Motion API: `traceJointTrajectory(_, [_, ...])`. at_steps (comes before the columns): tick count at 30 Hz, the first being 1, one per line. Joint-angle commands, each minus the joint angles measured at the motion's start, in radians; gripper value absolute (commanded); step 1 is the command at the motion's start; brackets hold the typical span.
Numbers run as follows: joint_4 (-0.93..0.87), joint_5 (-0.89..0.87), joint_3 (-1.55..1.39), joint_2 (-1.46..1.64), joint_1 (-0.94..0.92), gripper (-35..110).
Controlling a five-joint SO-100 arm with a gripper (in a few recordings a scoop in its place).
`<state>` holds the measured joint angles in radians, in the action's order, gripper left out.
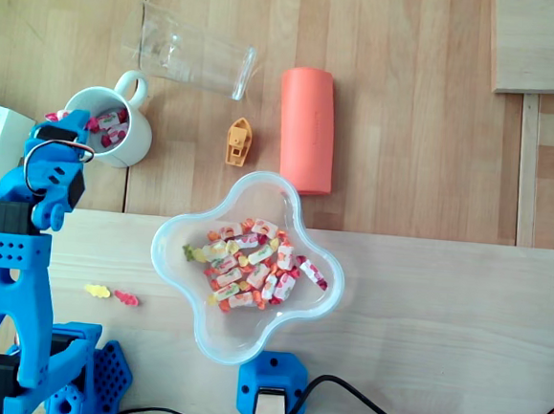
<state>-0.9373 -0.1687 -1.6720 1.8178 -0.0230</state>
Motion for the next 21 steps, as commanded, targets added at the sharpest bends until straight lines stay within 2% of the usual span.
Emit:
traceJointTrajectory(1, [0.003, -0.006, 0.017, -0.012, -0.006, -2])
traceJointTrajectory(21, [0.003, -0.006, 0.029, -0.110, -0.051, -2])
